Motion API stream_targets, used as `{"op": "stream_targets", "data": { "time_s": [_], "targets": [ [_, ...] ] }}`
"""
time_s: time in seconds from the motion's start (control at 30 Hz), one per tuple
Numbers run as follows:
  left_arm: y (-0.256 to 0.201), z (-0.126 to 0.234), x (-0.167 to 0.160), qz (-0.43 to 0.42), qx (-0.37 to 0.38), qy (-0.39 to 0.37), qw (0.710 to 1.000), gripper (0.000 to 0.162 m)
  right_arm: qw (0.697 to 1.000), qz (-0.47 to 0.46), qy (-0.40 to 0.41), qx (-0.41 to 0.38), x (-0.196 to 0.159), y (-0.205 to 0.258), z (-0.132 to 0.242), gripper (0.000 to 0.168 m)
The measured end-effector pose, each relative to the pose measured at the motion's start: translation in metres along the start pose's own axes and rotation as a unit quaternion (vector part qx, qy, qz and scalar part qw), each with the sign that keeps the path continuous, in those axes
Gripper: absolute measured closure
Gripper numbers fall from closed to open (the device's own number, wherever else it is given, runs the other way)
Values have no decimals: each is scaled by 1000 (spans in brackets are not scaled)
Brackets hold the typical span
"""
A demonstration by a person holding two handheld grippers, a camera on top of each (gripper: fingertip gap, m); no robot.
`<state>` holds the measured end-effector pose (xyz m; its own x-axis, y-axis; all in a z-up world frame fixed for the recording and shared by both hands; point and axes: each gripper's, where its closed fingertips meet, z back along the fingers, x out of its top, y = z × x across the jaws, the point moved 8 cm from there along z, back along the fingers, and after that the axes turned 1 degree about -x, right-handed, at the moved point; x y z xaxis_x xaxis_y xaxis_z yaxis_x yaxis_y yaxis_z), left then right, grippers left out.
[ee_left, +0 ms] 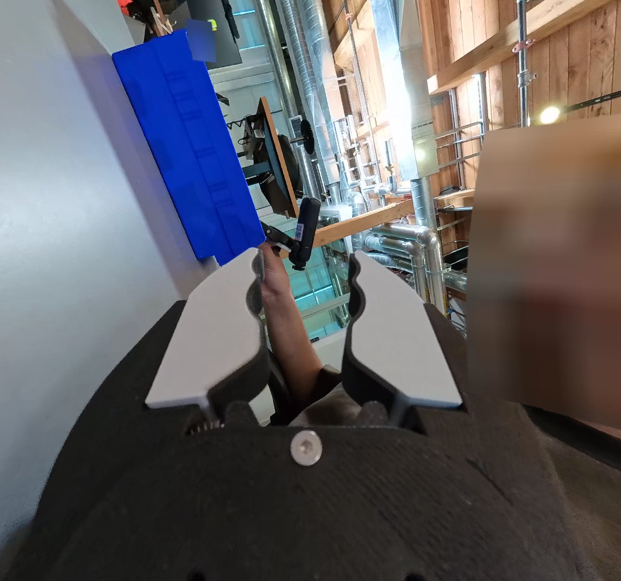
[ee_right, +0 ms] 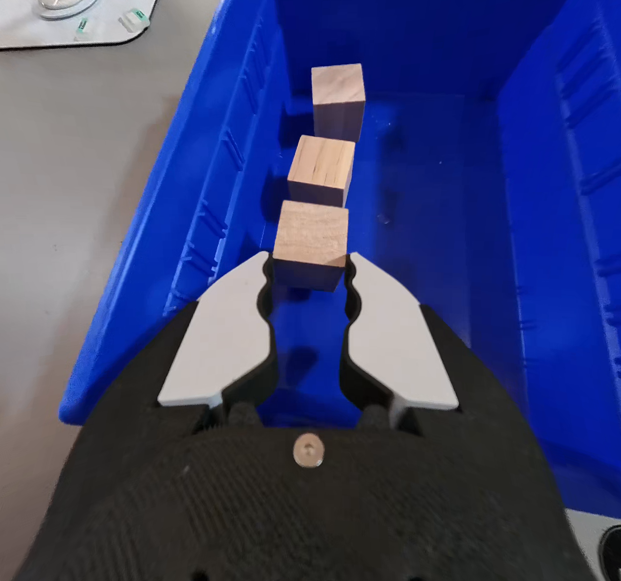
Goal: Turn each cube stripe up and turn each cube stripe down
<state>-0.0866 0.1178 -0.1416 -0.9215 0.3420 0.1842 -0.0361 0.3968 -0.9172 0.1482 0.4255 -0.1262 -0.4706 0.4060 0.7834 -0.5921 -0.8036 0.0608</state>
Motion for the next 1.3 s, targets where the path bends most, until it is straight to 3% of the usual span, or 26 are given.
{"op": "stream_targets", "data": {
  "time_s": [0.57, 0.73, 0.87, 0.97, 1.13, 1.3],
  "targets": [
    [-4, 1, 1, 2, -6, -3, 1000, 114, 998, -55, 21, 36, -2, 1, 2, 126],
    [-6, 1, 2, 1, -8, -6, 1000, 114, 997, -60, -35, 47, 15, -2, 21, 119],
    [-8, 1, 2, -19, 1, -1, 1000, 115, 978, -76, -179, 78, 45, 3, 60, 120],
    [-12, -1, 3, -60, 17, 12, 998, 115, 955, -60, -262, 121, 63, 30, 91, 120],
    [-27, -2, 11, -179, 65, 26, 981, 115, 931, 2, -273, 242, 62, 104, 99, 120],
    [-51, 11, 29, -386, 211, -17, 898, 114, 896, -33, -227, 380, 32, 164, 75, 120]
  ]
}}
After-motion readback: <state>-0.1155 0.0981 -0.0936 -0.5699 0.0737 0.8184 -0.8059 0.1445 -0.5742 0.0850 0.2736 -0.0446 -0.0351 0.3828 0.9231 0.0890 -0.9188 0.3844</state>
